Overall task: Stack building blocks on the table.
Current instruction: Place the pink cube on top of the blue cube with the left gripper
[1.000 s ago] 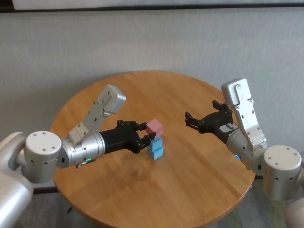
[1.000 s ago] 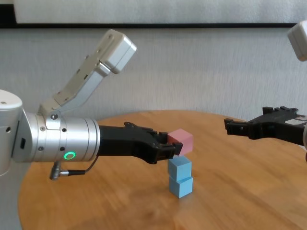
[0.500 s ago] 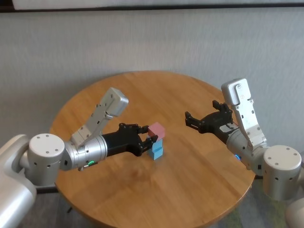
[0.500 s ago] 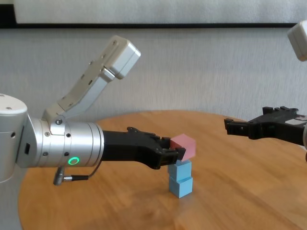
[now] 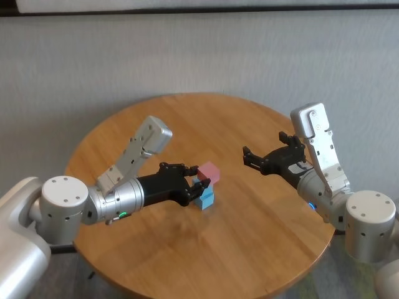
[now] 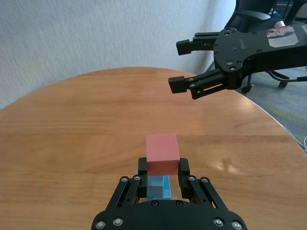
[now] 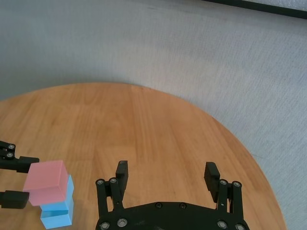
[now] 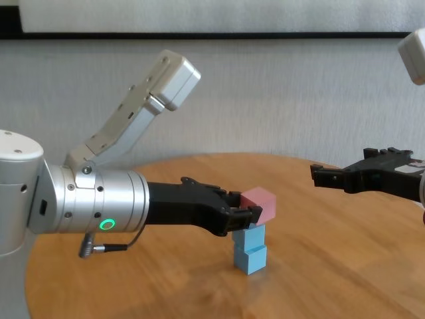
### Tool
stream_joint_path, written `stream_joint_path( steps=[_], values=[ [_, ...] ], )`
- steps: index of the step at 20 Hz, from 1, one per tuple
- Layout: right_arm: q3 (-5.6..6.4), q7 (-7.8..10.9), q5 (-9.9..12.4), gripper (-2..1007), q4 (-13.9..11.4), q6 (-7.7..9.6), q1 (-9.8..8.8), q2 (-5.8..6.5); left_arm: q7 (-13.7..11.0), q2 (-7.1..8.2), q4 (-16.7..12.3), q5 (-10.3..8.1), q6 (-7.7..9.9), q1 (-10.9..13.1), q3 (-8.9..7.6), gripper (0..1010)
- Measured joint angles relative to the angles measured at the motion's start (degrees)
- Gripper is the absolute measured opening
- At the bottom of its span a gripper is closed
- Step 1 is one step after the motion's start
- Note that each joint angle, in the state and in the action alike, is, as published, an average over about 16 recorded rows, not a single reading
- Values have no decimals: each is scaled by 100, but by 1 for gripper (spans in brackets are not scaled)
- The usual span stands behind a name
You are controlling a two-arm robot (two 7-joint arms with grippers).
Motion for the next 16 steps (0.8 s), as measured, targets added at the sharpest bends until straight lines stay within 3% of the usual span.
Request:
stream_joint_path(
  steps=[16],
  values=[
    [0, 0, 0, 1005, 0, 0, 0, 0, -5, -4, -32, -42, 39, 25, 9, 386]
  ],
)
